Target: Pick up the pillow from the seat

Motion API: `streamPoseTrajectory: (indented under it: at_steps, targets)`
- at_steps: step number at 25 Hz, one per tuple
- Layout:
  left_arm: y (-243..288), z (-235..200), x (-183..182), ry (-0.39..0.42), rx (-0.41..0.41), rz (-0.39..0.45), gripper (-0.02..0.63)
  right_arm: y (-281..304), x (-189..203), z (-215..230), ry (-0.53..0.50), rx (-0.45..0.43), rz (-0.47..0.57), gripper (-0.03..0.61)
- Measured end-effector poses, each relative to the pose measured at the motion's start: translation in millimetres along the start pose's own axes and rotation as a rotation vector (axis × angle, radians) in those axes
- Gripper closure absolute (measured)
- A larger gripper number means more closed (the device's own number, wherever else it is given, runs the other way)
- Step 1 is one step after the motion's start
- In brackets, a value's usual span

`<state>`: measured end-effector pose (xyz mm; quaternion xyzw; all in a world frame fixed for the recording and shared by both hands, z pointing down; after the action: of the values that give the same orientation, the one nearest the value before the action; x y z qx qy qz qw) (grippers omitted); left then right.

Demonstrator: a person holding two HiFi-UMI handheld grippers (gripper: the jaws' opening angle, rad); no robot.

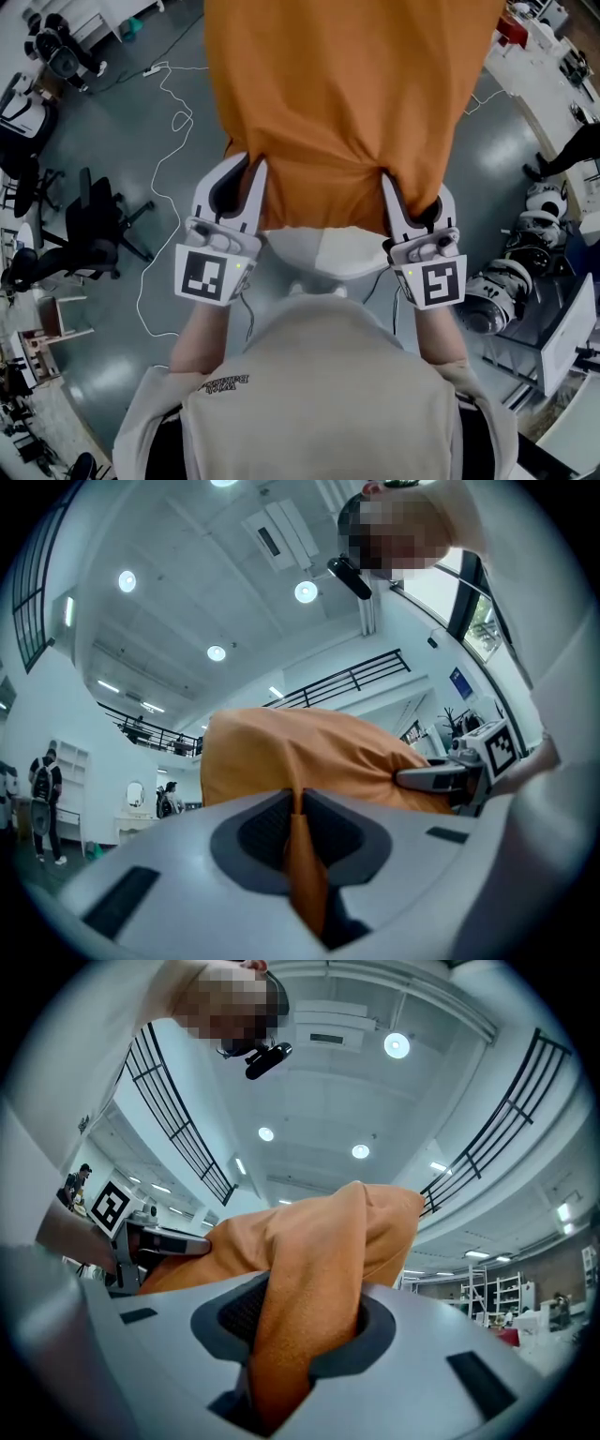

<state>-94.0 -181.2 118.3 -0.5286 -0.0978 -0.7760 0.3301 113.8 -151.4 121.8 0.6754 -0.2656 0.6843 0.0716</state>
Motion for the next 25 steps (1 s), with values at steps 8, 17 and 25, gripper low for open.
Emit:
streamPoseTrajectory:
  at_steps: [8,17,25]
  targets:
    - [12,-7,7,-0.018,-0.001,-0.008,0.569,11,4,8,0.012,-0.008,-0.022,0.440]
    - [19,-7,2,-0.021,0.011,-0.003,0.571,12,2,15,0.016,0.008,-0.021,0.437]
    - [14,-2,-2,-0.038,0.009,0.005,0.571,3,-4,12,0.006,0.019,-0.029,0.437]
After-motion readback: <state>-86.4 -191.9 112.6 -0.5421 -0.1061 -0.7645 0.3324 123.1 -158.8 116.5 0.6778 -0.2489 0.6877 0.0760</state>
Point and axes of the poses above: the fingertips, and each gripper's own axes: y forward along the fingers, z to its right, x out of its underside, the point moved 3 cm from there along -y, backward along the fingers, and after that the axes turned 13 degrees about y, right-handed, at the moved point
